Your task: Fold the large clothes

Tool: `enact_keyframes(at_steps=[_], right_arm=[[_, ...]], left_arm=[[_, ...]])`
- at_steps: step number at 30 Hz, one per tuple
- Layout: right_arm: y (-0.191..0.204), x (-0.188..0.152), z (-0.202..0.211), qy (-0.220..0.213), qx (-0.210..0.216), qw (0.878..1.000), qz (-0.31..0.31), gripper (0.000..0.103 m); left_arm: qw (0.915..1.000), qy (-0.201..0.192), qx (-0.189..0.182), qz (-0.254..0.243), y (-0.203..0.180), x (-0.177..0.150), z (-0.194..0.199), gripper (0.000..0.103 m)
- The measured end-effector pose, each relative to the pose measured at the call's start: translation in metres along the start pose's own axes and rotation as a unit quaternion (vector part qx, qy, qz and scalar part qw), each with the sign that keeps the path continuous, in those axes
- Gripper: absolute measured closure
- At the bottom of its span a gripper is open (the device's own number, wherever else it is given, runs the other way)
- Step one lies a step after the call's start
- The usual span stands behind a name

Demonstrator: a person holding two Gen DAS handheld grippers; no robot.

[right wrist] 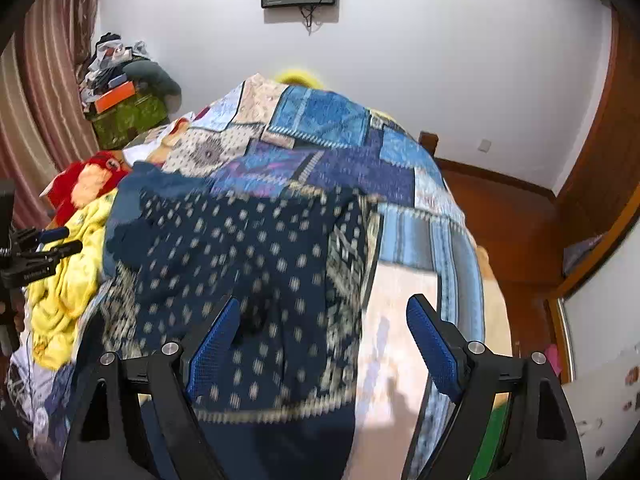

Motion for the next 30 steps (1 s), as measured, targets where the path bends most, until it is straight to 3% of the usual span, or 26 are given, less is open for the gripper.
enact_keyframes(at_steps=[8,14,20,23,28,30], right_arm=[[-0.001,-0.083,0.012,0.052,0.033,0.997,-0.050,0.019],[-0.003,-0.137,0.008,0.085,0.061,0.989,-0.103,0.019],[-0.004,-0.173,0.004,0.109,0.090,0.979,-0.144,0.019],[-0.001,-0.184,0.004,0.110,0.106,0.976,-0.157,0.019],[0.006,-0.193,0.000,0.098,0.112,0.977,-0.150,0.021],[0.009,-0.193,-0.002,0.090,0.126,0.977,-0.147,0.035]], left_arm=[[0.9984,0.032,-0.041,0.019,0.009,-0.073,0.022,0.043],[0.9897,0.103,-0.079,0.060,0.015,-0.138,0.007,0.043],[0.9690,0.166,-0.133,0.125,0.013,-0.195,-0.006,0.043],[0.9531,0.190,-0.171,0.162,0.011,-0.217,-0.012,0.043],[0.9252,0.194,-0.214,0.246,0.017,-0.238,-0.016,0.043],[0.9281,0.189,-0.218,0.236,0.014,-0.237,-0.013,0.043]])
Point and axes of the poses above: each gripper's, at about its wrist camera, not at the fingertips, and z roughly against the way its jaws point, y to its left, x to its top, the point moved 2 cm from there along -z, roughly the way its jaws point, and after that the axes turned 11 degrees about x, right-handed, at the moved point
